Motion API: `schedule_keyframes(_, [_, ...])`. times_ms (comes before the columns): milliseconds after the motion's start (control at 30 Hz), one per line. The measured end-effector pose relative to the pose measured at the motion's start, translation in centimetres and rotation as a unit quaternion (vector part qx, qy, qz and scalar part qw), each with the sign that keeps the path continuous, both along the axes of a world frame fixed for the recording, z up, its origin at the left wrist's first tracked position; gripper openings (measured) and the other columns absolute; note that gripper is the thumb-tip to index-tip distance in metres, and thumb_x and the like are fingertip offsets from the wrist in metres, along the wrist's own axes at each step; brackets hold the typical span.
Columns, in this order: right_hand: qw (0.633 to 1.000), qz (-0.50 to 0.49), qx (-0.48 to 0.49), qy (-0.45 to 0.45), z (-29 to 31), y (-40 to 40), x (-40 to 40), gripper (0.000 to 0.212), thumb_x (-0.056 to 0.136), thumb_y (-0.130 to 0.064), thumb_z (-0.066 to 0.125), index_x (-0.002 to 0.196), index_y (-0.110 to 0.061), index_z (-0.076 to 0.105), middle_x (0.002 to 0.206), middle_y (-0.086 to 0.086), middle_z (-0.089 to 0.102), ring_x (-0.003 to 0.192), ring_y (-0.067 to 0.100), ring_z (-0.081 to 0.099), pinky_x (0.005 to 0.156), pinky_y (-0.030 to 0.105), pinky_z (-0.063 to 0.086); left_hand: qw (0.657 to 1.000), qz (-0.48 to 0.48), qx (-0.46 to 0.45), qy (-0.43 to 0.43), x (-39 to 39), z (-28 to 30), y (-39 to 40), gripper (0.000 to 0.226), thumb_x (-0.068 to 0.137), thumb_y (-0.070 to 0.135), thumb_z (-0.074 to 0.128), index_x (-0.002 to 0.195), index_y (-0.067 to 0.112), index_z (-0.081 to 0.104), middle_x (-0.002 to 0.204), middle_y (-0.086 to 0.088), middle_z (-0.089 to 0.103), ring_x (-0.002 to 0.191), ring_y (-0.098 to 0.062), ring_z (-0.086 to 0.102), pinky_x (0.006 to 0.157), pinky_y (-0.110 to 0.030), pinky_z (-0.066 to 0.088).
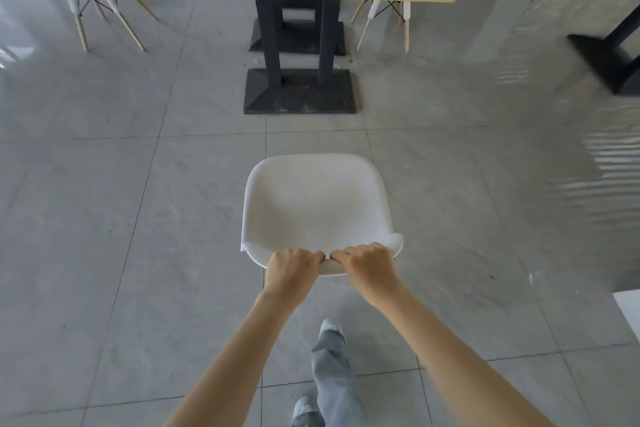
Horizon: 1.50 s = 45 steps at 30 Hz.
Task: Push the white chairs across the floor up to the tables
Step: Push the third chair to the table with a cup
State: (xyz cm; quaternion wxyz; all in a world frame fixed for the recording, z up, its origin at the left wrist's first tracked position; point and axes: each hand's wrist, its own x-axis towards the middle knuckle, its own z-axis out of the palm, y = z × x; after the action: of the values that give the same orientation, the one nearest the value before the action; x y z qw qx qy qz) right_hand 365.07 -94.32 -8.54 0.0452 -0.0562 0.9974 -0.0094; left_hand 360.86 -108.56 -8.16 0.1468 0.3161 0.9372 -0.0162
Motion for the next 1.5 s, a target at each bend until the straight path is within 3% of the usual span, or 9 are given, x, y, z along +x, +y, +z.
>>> schedule_keyframes(200, [1.0,-0.005,0.005,0.002,0.1,0.4,-2.4,0.034,0.034,-0.012,0.085,0.054,-0.027,0.062,0.034,-0.006,0.052,0.029,0.013,0.048,0.036,0.017,0.032,1.0,0.021,0.011,0.005,-2.5,-0.2,0.6,0.032,0.089,0.008,0.044,0.11,0.025,0.06,0.097,-0.004,0.072,0.089,-0.03,0.067,0.07,-0.033,0.049])
schedule_keyframes(567, [1.0,-0.006,0.001,-0.007,0.3,2.4,-7.8,0.034,0.031,-0.012,0.084,0.052,-0.028,0.062,0.034,-0.006,0.051,0.029,0.012,0.049,0.035,0.017,0.031,1.0,0.029,0.011,-0.002,-7.6,-0.2,2.6,0.031,0.087,0.007,0.046,0.107,0.024,0.062,0.095,-0.004,0.073,0.086,-0.029,0.067,0.064,-0.03,0.042])
schedule_keyframes(733, [1.0,-0.011,0.0,-0.012,-0.1,3.3,-11.1,0.035,0.03,-0.012,0.083,0.05,-0.027,0.059,0.033,-0.005,0.05,0.029,0.013,0.047,0.042,0.018,0.02,0.999,0.037,0.012,-0.003,-10.7,0.2,3.6,0.033,0.086,0.008,0.045,0.108,0.026,0.062,0.096,-0.003,0.073,0.087,-0.028,0.067,0.064,-0.029,0.038])
schedule_keyframes(933, [1.0,-0.009,-0.021,-0.022,-0.2,4.5,-14.6,0.036,0.027,-0.013,0.084,0.05,-0.026,0.059,0.033,-0.005,0.049,0.028,0.013,0.048,0.036,0.016,0.029,0.999,0.047,0.016,-0.01,-14.2,0.4,4.9,0.033,0.085,0.008,0.045,0.108,0.025,0.063,0.096,-0.004,0.073,0.088,-0.03,0.066,0.064,-0.028,0.035])
schedule_keyframes(1167, [1.0,0.002,-0.031,0.0,-0.2,6.1,-17.8,0.037,0.025,-0.013,0.085,0.048,-0.025,0.058,0.032,-0.005,0.049,0.027,0.013,0.047,0.034,0.015,0.033,0.997,0.057,0.042,0.014,-17.1,0.1,6.2,0.025,0.077,0.005,0.057,0.089,0.024,0.07,0.073,-0.004,0.075,0.067,-0.03,0.069,0.055,-0.027,0.033])
schedule_keyframes(1500, [0.999,0.016,-0.029,0.011,-0.3,7.5,-20.7,0.037,0.027,-0.013,0.086,0.049,-0.027,0.06,0.032,-0.005,0.049,0.027,0.013,0.048,0.035,0.015,0.033,0.999,0.05,0.019,0.002,-20.0,0.1,7.7,0.03,0.087,0.009,0.044,0.104,0.025,0.063,0.093,-0.003,0.073,0.086,-0.029,0.066,0.062,-0.028,0.034])
